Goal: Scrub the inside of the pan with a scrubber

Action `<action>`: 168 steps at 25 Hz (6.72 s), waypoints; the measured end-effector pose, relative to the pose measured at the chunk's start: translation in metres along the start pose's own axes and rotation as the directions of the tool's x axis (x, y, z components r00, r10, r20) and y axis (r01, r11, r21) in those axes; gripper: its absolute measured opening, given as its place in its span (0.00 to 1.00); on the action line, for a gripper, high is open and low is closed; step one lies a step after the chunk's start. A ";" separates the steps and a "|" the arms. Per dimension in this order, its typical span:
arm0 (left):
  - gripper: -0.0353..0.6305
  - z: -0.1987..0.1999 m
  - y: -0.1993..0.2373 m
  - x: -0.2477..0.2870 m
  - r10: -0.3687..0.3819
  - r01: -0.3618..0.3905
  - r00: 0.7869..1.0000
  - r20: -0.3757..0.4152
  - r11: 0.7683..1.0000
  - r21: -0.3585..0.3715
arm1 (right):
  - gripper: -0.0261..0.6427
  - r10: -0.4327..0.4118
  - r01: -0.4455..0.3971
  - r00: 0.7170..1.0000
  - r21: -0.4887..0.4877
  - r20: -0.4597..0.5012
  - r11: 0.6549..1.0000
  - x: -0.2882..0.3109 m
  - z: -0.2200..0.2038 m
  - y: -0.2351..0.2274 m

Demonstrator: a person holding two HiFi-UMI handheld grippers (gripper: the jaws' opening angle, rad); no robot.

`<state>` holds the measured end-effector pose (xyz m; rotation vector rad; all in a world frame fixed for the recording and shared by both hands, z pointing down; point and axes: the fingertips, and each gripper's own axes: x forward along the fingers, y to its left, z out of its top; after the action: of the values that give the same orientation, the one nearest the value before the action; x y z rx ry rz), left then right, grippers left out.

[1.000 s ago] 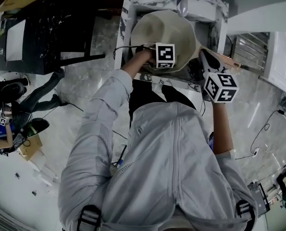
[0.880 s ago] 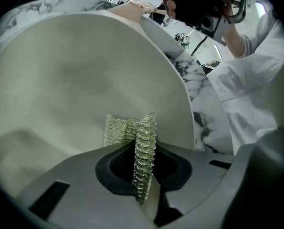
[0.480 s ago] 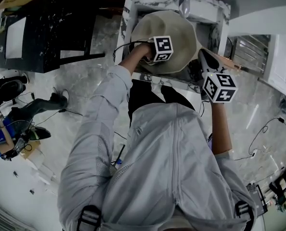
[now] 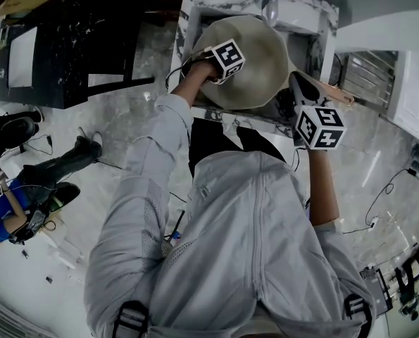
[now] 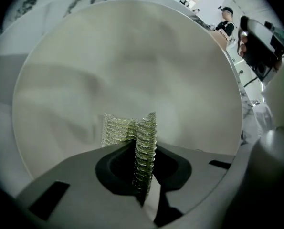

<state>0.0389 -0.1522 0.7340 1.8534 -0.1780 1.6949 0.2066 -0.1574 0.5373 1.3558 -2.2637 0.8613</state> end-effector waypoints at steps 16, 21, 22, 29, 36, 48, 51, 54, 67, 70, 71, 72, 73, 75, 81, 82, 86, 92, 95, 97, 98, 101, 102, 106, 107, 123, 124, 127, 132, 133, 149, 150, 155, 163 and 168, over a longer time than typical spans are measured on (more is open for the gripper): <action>0.15 0.051 0.052 -0.009 0.206 -0.161 0.939 0.276 0.971 -0.178 | 0.09 -0.014 0.014 1.000 0.005 -0.004 1.000 0.001 0.005 -0.013; 0.15 0.070 0.041 -0.013 0.197 -0.172 0.935 0.294 0.979 -0.110 | 0.09 -0.024 0.024 1.000 0.007 -0.019 1.000 0.001 0.000 -0.016; 0.15 0.074 0.038 -0.014 0.192 -0.169 0.934 0.301 0.980 -0.101 | 0.09 -0.026 0.026 0.999 0.008 -0.020 1.000 0.001 -0.001 -0.017; 0.15 0.096 0.015 -0.014 0.153 -0.163 0.941 0.302 0.987 0.009 | 0.09 -0.037 0.037 0.999 0.014 -0.019 0.999 -0.001 -0.001 -0.019; 0.15 0.093 -0.032 -0.018 0.049 -0.081 0.977 0.207 0.985 0.152 | 0.09 -0.052 0.052 0.999 0.004 -0.010 0.999 -0.005 0.001 -0.020; 0.15 0.064 -0.111 0.000 -0.219 0.168 0.969 0.116 0.924 0.343 | 0.09 -0.073 0.073 0.997 -0.011 0.008 0.997 -0.014 0.002 -0.018; 0.15 0.046 -0.115 0.004 -0.245 0.210 0.967 0.067 0.921 0.328 | 0.09 -0.068 0.068 0.998 -0.018 0.011 0.998 -0.015 0.001 -0.013; 0.15 0.029 -0.114 0.006 -0.253 0.234 0.967 0.019 0.917 0.323 | 0.09 -0.064 0.064 0.998 -0.025 0.010 0.998 -0.015 -0.001 -0.008; 0.15 -0.017 -0.067 0.010 -0.068 0.118 0.985 -0.157 0.934 0.338 | 0.09 -0.069 0.068 0.998 -0.051 -0.013 0.996 -0.020 -0.007 -0.006; 0.15 -0.024 -0.045 0.012 0.027 0.044 0.983 -0.183 0.928 0.370 | 0.09 -0.073 0.072 0.997 -0.049 -0.017 0.996 -0.022 -0.008 -0.009; 0.15 -0.025 -0.038 0.013 0.050 0.022 0.982 -0.183 0.928 0.371 | 0.09 -0.074 0.073 0.997 -0.048 -0.020 0.996 -0.022 -0.009 -0.009; 0.15 -0.025 -0.033 0.014 0.067 0.004 0.981 -0.181 0.930 0.366 | 0.09 -0.074 0.073 0.997 -0.046 -0.022 0.996 -0.023 -0.009 -0.010; 0.15 -0.025 -0.029 0.014 0.082 -0.012 0.980 -0.182 0.933 0.358 | 0.09 -0.075 0.074 0.997 -0.044 -0.024 0.996 -0.023 -0.010 -0.012; 0.15 -0.021 -0.019 0.012 0.119 -0.050 0.976 -0.183 0.936 0.348 | 0.09 -0.078 0.077 0.997 -0.038 -0.025 0.996 -0.022 -0.009 -0.017; 0.15 0.005 0.021 0.006 0.216 -0.193 0.973 -0.075 0.952 0.237 | 0.09 -0.073 0.073 0.997 -0.001 -0.028 0.997 -0.016 -0.008 -0.025; 0.15 0.010 0.025 0.005 0.219 -0.206 0.975 -0.045 0.957 0.206 | 0.09 -0.069 0.069 0.997 0.005 -0.031 0.998 -0.016 -0.009 -0.025; 0.15 0.038 0.033 -0.001 0.221 -0.229 0.971 0.094 0.970 0.083 | 0.09 -0.038 0.039 0.998 0.022 -0.043 0.999 -0.012 -0.008 -0.028; 0.15 0.059 0.008 -0.004 0.124 -0.128 0.982 0.145 0.992 0.022 | 0.09 0.006 -0.004 0.999 0.048 -0.040 0.999 -0.003 -0.002 -0.030; 0.15 0.074 -0.013 -0.010 0.072 -0.088 0.981 0.178 0.993 0.082 | 0.09 0.021 -0.022 0.998 -0.001 -0.055 1.000 0.000 0.005 -0.031; 0.15 0.082 -0.027 -0.011 -0.004 -0.013 0.974 0.224 0.997 0.072 | 0.09 0.023 -0.025 0.998 -0.040 -0.060 0.999 -0.001 0.010 -0.032; 0.15 0.084 -0.034 -0.011 -0.043 0.030 0.969 0.243 0.998 0.058 | 0.09 0.017 -0.020 0.998 -0.054 -0.063 0.998 -0.004 0.010 -0.033; 0.15 0.090 -0.051 -0.008 -0.122 0.112 0.956 0.267 0.992 0.052 | 0.09 -0.019 0.014 0.997 -0.071 -0.073 0.997 -0.017 0.007 -0.037; 0.15 0.092 -0.057 -0.008 -0.145 0.134 0.952 0.271 0.989 0.060 | 0.09 -0.032 0.027 0.997 -0.074 -0.075 0.997 -0.021 0.007 -0.037; 0.15 0.093 -0.075 -0.005 -0.207 0.183 0.941 0.269 0.977 0.112 | 0.09 -0.062 0.059 0.996 -0.060 -0.059 0.996 -0.027 0.005 -0.025; 0.15 0.094 -0.077 -0.004 -0.214 0.186 0.940 0.265 0.974 0.127 | 0.09 -0.066 0.063 0.996 -0.057 -0.052 0.996 -0.028 0.005 -0.021; 0.15 0.064 -0.140 -0.047 -0.472 0.447 0.803 0.365 0.881 0.154 | 0.09 -0.133 0.134 0.990 -0.035 0.045 0.990 -0.075 -0.003 0.037; 0.15 0.060 -0.143 -0.056 -0.475 0.449 0.791 0.386 0.879 0.162 | 0.09 -0.135 0.136 0.990 -0.034 0.050 0.990 -0.077 -0.004 0.041; 0.15 0.047 -0.150 -0.082 -0.488 0.456 0.750 0.448 0.871 0.185 | 0.09 -0.138 0.141 0.988 -0.037 0.072 0.989 -0.085 -0.002 0.054; 0.15 0.030 -0.165 -0.122 -0.519 0.481 0.665 0.537 0.848 0.222 | 0.09 -0.141 0.149 0.984 -0.061 0.112 0.987 -0.099 0.002 0.086; 0.15 0.026 -0.168 -0.130 -0.525 0.487 0.647 0.553 0.842 0.230 | 0.09 -0.141 0.150 0.982 -0.067 0.122 0.986 -0.101 0.004 0.094; 0.15 -0.088 -0.166 -0.274 -0.203 -0.009 0.451 0.869 0.973 0.232 | 0.09 -0.131 0.190 0.938 -0.162 0.322 0.968 -0.144 0.068 0.204; 0.15 -0.095 -0.166 -0.282 -0.173 -0.047 0.430 0.886 0.976 0.213 | 0.09 -0.127 0.191 0.936 -0.169 0.329 0.967 -0.147 0.070 0.212; 0.15 -0.132 -0.165 -0.334 -0.047 -0.198 0.285 0.957 0.974 0.106 | 0.09 -0.108 0.195 0.923 -0.208 0.369 0.958 -0.155 0.086 0.250; 0.15 -0.184 -0.174 -0.409 0.094 -0.333 0.087 0.992 0.941 -0.060 | 0.09 -0.107 0.234 0.901 -0.263 0.421 0.936 -0.175 0.103 0.293; 0.15 -0.212 -0.176 -0.438 0.210 -0.435 0.018 0.977 0.882 -0.182 | 0.09 -0.093 0.254 0.881 -0.299 0.463 0.920 -0.187 0.118 0.311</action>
<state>-0.1315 -0.0325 0.2604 2.9883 -1.1425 0.2095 0.0210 -0.0031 0.2417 1.6711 -2.4051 0.0668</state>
